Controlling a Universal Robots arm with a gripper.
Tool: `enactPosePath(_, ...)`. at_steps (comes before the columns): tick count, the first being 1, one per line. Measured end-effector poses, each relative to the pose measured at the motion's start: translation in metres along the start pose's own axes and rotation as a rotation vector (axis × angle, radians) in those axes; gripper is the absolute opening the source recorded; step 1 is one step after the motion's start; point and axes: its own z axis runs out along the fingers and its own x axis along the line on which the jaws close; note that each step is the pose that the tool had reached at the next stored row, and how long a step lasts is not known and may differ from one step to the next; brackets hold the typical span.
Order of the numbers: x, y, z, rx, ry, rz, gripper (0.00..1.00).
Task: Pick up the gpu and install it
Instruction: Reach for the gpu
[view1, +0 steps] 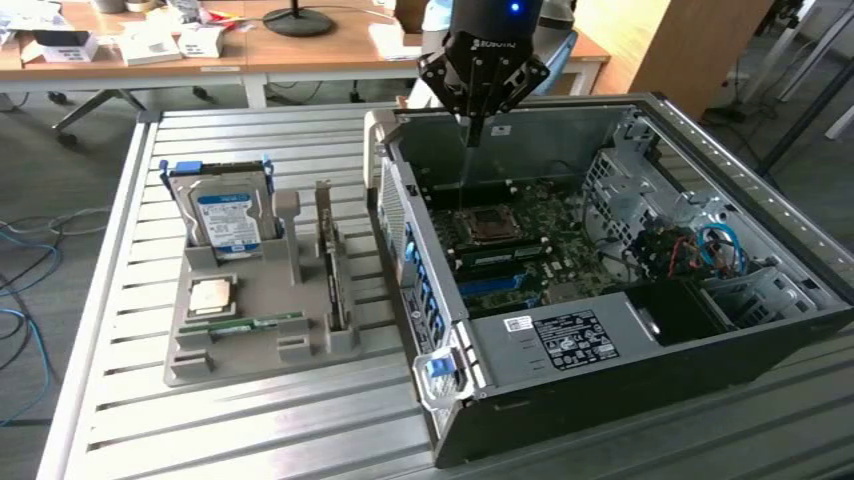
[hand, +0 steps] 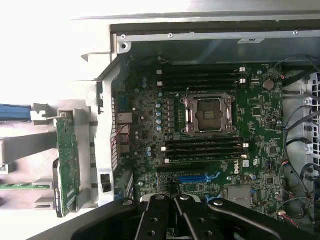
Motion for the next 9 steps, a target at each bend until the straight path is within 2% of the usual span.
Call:
enactPosePath(4,0.008,-0.0001,0.0,0.0001,0.0,0.0,0.11)
enactPosePath(9,0.023,-0.0001,-0.0001,0.0001,0.0,0.002,0.11)
